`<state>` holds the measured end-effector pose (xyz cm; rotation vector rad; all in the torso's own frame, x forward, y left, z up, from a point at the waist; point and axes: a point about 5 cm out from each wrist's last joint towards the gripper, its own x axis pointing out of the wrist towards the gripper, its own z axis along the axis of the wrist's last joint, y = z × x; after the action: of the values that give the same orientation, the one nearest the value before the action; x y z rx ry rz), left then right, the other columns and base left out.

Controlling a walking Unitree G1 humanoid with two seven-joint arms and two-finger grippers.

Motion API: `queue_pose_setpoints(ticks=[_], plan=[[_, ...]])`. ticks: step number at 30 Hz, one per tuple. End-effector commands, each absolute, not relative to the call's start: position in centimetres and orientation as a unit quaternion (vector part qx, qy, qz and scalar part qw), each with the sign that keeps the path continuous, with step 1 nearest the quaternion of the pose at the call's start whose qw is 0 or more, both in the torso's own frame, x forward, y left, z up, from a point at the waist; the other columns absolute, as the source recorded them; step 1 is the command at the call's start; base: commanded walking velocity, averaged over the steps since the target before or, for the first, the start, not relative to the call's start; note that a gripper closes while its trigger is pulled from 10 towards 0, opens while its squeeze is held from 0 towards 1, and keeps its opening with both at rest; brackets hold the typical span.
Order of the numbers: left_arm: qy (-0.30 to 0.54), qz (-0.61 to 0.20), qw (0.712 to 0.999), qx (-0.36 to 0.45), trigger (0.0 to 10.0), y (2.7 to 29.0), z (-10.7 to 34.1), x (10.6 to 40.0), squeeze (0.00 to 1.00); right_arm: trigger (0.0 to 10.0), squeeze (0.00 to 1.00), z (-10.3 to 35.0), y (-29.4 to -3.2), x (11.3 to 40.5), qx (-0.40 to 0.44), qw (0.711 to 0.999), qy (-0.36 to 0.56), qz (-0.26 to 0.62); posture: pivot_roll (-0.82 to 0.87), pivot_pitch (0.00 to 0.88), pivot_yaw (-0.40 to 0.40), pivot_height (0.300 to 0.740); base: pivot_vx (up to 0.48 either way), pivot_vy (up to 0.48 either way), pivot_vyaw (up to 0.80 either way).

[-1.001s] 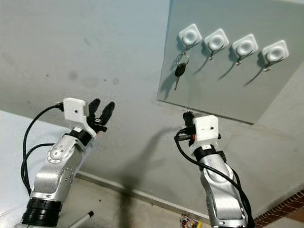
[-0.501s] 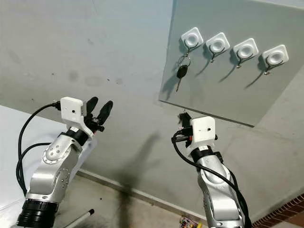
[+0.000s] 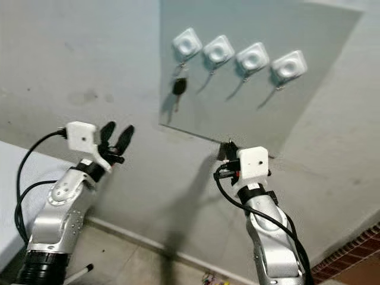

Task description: Hang keys on a hook

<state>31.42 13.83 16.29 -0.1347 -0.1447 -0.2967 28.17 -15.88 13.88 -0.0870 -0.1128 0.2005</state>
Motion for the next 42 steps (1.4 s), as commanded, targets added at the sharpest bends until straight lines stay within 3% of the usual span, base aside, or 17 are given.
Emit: queue_pose_setpoints(ticks=[1,9,25,34,42], plan=[[-0.07,-0.155,0.983,-0.067,10.0,13.4,16.5,31.5,0.0,10.0,0.0,14.4,-16.1,28.3,-0.043,0.992,-0.065,0.099,-0.13,0.003,-0.059,0.724,0.0,0.0,0.0],[-0.074,-0.152,0.984,-0.065,10.0,13.3,17.2,31.7,0.0,10.0,0.0,14.8,-15.7,28.3,-0.041,0.99,-0.07,0.116,-0.14,0.008,-0.056,0.724,0.0,0.0,0.0],[-0.131,-0.326,0.936,-0.015,10.0,9.0,21.2,30.0,0.0,10.0,0.0,20.2,-11.1,28.5,0.03,0.955,-0.153,0.254,-0.14,0.006,-0.049,0.724,0.0,0.0,0.0],[-0.149,-0.342,0.927,-0.03,10.0,8.6,22.9,29.8,0.0,10.0,0.0,23.4,-9.9,29.3,0.081,0.937,-0.193,0.28,-0.13,0.0,-0.048,0.724,0.0,0.0,0.0],[-0.153,-0.339,0.926,-0.056,10.0,8.7,23.5,29.8,0.0,10.0,0.0,23.6,-9.8,29.7,0.077,0.935,-0.194,0.288,-0.12,0.0,-0.054,0.724,0.0,0.0,0.0]])
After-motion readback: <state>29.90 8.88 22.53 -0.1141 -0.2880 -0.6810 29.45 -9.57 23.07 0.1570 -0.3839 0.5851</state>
